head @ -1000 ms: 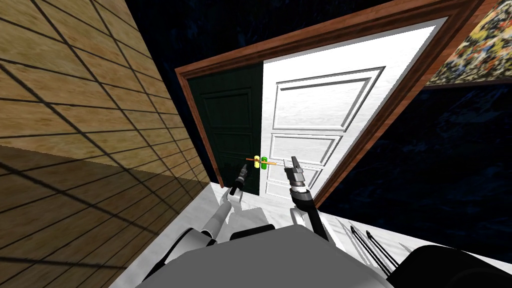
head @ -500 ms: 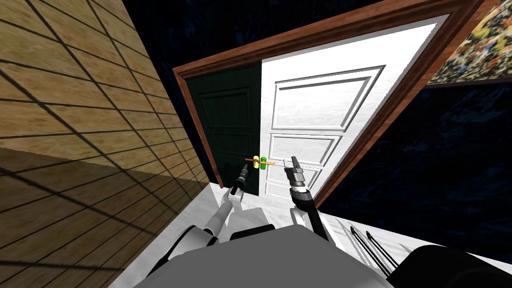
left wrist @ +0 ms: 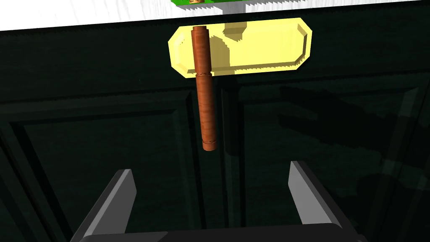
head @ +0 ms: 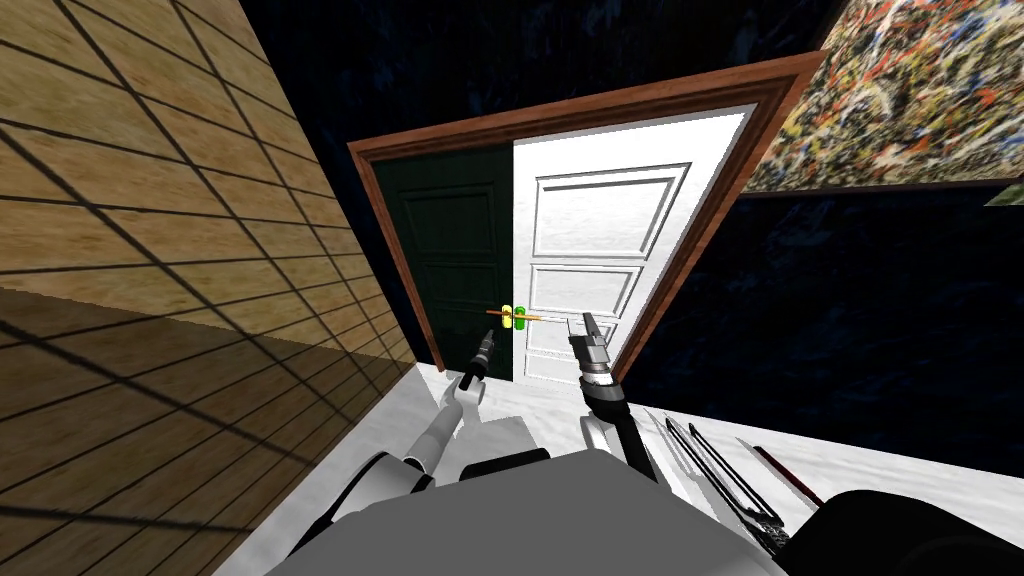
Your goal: Push the door open
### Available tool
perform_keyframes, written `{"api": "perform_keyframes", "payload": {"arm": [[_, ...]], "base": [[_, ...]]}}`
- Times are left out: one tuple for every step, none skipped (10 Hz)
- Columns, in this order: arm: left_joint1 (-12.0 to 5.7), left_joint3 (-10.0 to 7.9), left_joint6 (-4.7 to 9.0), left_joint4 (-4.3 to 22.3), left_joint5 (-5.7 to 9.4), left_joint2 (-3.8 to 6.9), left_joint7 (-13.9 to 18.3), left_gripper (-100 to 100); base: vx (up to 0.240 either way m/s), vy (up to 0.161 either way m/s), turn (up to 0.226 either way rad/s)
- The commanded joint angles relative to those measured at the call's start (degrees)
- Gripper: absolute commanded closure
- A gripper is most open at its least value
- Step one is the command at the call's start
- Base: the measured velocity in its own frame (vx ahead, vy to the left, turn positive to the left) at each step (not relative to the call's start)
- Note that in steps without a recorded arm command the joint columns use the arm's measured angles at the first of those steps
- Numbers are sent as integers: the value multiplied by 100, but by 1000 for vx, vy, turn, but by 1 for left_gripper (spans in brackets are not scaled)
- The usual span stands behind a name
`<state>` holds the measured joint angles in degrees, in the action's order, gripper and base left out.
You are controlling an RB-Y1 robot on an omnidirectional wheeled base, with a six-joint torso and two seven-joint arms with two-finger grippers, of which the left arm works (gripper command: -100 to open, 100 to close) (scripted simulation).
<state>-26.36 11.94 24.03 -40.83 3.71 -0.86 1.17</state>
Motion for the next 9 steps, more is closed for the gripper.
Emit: {"api": "perform_keyframes", "payload": {"arm": [[14,5,-33,-4,41,28,-54,-100],[22,9,-56,-8,65,48,-82,-100],[30,14,-79,-11,90,69,-109,-100],[39,18,-101,-15,115,90,-137,-100],[47,23,-125,-19,141,111,-166,-100],[73,37,-194,-31,216,162,-250,-100],[89,47,-240,-39,266,195,-306,-100],[115,61,-308,-51,341,246,-390,-100],[132,70,-354,-59,390,279,-446,-100]], "base": [[-253,-4,-127],[-220,23,-107],[-200,-5,-96],[-215,9,-121],[-228,28,-123],[-194,24,-270],[-159,33,-265],[-170,39,-273],[-164,24,-245]]}}
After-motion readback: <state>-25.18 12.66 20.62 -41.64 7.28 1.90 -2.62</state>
